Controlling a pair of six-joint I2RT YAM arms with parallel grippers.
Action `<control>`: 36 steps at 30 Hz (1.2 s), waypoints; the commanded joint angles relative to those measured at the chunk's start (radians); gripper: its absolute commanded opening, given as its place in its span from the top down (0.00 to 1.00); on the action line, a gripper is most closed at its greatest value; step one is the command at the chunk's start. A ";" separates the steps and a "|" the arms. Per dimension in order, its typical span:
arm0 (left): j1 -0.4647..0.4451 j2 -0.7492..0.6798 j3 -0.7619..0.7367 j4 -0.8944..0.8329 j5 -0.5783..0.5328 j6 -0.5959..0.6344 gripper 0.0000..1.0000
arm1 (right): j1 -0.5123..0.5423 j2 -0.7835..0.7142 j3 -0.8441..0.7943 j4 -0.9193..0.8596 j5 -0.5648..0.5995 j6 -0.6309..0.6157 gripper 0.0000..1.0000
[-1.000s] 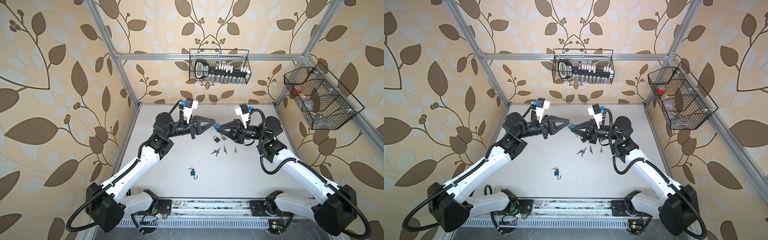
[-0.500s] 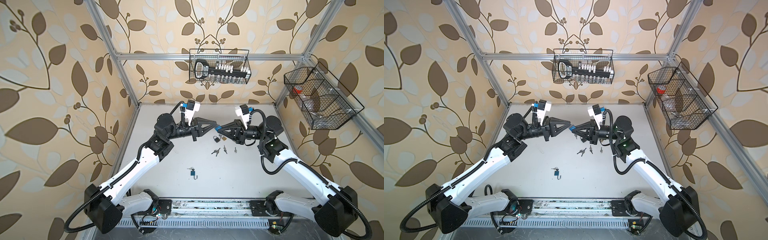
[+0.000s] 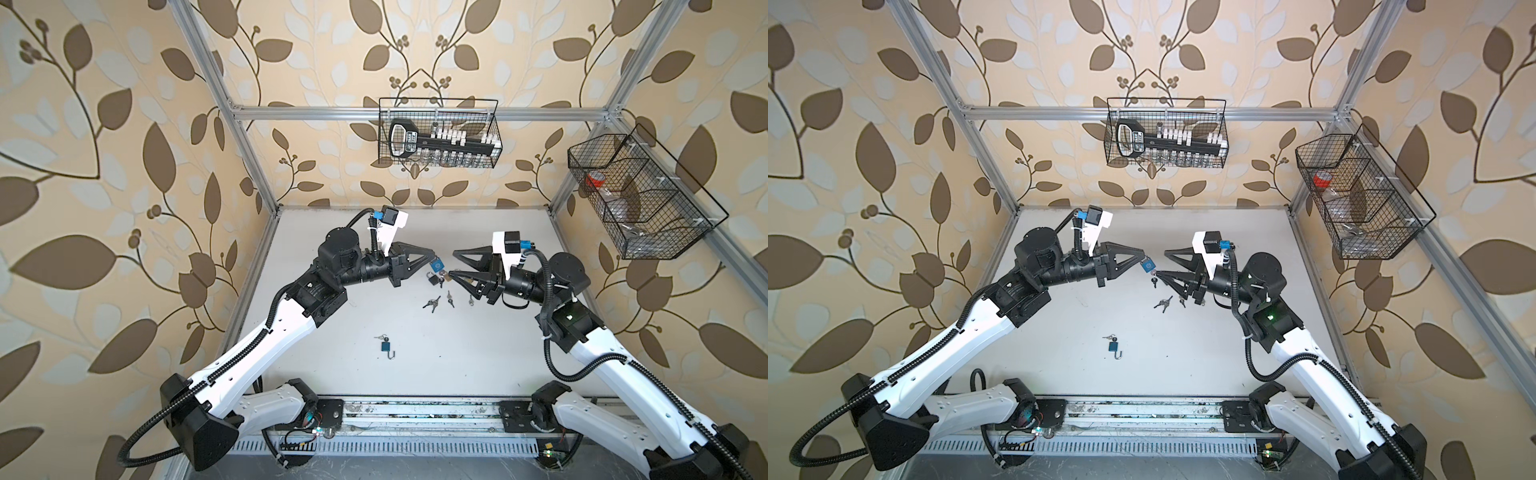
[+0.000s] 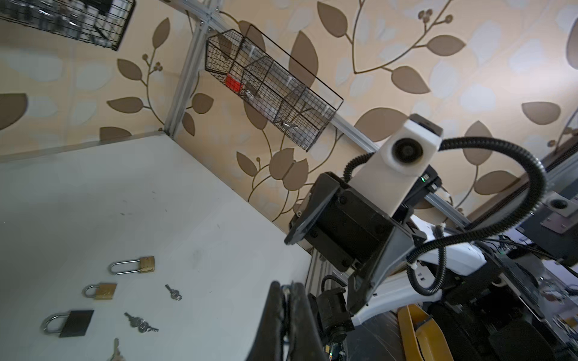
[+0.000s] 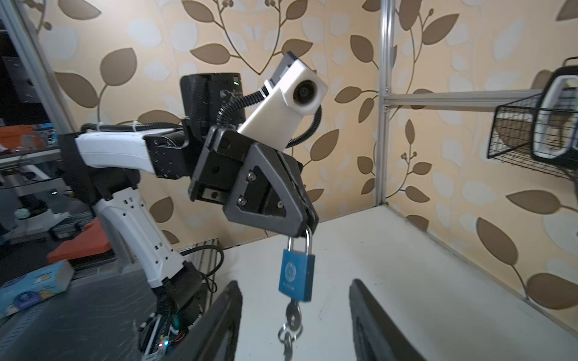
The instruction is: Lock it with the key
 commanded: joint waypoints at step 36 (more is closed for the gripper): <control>0.001 -0.084 0.007 -0.077 -0.386 -0.082 1.00 | 0.290 0.287 0.019 0.263 0.490 -0.184 0.51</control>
